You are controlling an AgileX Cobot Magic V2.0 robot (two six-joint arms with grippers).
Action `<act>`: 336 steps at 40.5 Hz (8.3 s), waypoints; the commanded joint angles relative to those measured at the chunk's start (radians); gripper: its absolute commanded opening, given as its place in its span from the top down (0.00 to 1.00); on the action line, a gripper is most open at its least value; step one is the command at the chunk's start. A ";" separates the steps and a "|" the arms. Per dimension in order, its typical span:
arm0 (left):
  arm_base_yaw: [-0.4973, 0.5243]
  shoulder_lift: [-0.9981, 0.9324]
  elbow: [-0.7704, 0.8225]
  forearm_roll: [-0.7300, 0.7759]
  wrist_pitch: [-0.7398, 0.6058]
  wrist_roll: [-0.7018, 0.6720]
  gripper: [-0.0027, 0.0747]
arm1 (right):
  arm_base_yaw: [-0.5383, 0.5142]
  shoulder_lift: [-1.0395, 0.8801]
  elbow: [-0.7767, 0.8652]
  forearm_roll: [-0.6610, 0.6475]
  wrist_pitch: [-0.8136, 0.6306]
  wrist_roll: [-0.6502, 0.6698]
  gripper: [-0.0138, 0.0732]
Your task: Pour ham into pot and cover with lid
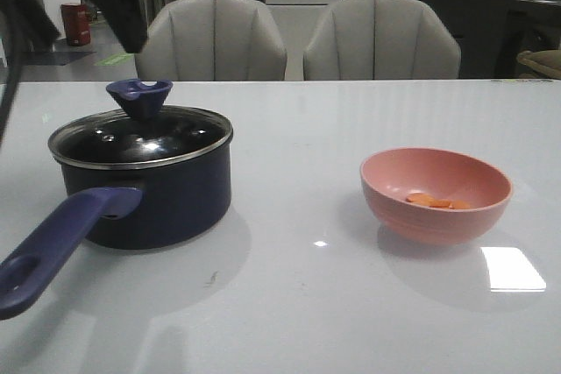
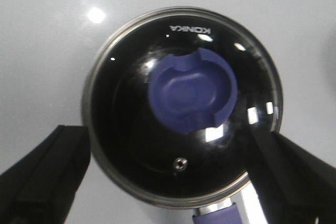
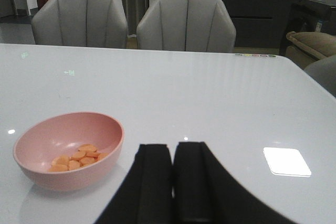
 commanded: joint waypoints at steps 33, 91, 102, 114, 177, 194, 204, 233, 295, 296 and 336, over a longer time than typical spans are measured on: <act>-0.032 0.230 -0.269 0.054 0.110 -0.161 0.16 | -0.005 -0.018 -0.005 -0.010 -0.080 -0.001 0.67; -0.011 0.157 -0.329 0.046 0.166 -0.162 0.53 | -0.005 -0.018 -0.005 -0.010 -0.080 -0.001 0.67; 0.099 0.024 -0.279 0.172 0.199 -0.162 0.53 | -0.005 -0.019 -0.005 -0.010 -0.080 -0.001 0.67; 0.360 -0.151 -0.026 0.158 0.072 -0.125 0.53 | -0.005 -0.019 -0.005 -0.010 -0.080 -0.001 0.67; 0.566 0.195 0.246 0.020 -0.170 0.011 0.13 | -0.005 -0.019 -0.005 -0.010 -0.080 -0.001 0.67; 0.538 -0.023 0.203 0.013 -0.173 0.013 0.14 | -0.005 -0.019 -0.005 -0.010 -0.080 -0.001 0.67; 0.479 -0.268 0.254 -0.025 -0.231 0.030 0.14 | -0.005 -0.019 -0.005 -0.010 -0.080 -0.001 0.67; 0.154 -1.184 0.824 0.012 -0.530 0.030 0.14 | -0.005 -0.019 -0.005 -0.010 -0.080 -0.001 0.67; 0.102 -1.467 1.049 0.000 -0.611 0.030 0.14 | -0.002 0.598 -0.489 0.043 0.193 0.010 0.45; 0.102 -1.467 1.049 0.000 -0.611 0.030 0.14 | -0.002 0.638 -0.504 0.054 0.201 0.010 0.39; 0.102 -1.467 1.049 -0.007 -0.598 0.030 0.14 | 0.100 1.806 -1.190 0.220 0.476 -0.005 0.51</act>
